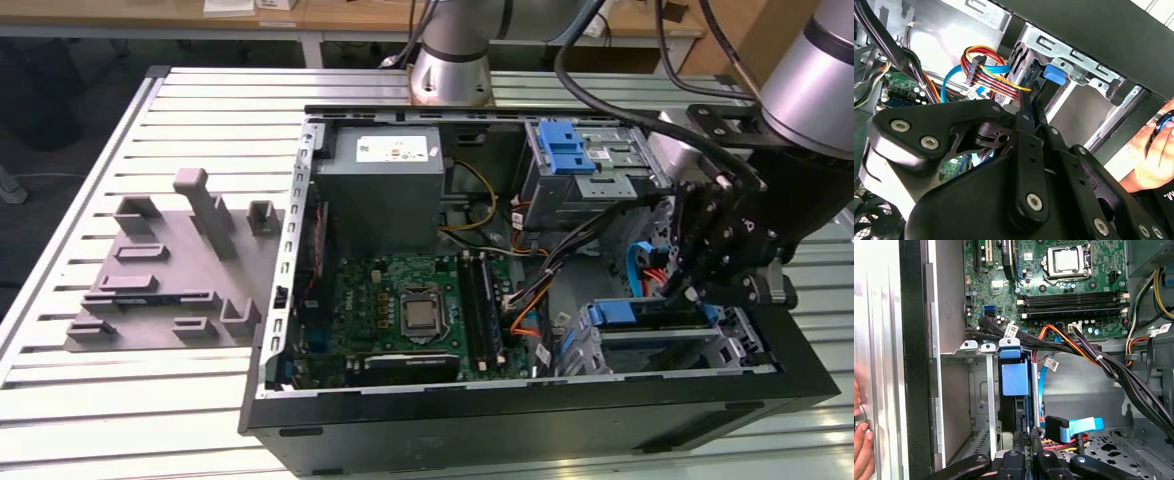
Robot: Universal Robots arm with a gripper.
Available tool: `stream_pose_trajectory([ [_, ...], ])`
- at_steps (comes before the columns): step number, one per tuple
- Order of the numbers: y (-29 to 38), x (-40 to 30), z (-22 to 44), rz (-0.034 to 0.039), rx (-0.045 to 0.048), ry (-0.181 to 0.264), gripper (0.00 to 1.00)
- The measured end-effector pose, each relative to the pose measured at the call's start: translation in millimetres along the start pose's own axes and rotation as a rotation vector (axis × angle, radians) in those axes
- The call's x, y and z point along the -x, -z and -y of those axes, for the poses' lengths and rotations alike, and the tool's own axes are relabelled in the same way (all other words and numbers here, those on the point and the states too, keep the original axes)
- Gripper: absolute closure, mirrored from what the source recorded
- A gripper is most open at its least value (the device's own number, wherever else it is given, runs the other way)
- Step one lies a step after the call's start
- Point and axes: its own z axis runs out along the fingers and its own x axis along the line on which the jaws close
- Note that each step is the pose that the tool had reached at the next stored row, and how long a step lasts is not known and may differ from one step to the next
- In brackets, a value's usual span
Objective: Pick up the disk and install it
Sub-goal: 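Insert the first disk wire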
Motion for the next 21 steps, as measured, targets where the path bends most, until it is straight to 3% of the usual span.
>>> stream_pose_trajectory([
  [11,-1.7,0.0,0.1,0.0008,0.0022,0.0,0.83],
  [12,-0.8,-0.1,0.1,0.0003,0.0021,0.0,0.77],
  [19,12.9,-0.9,0.0,0.0004,0.0026,0.0,0.78],
  [21,13.2,-0.9,0.0,0.0007,0.0026,0.0,0.78],
])
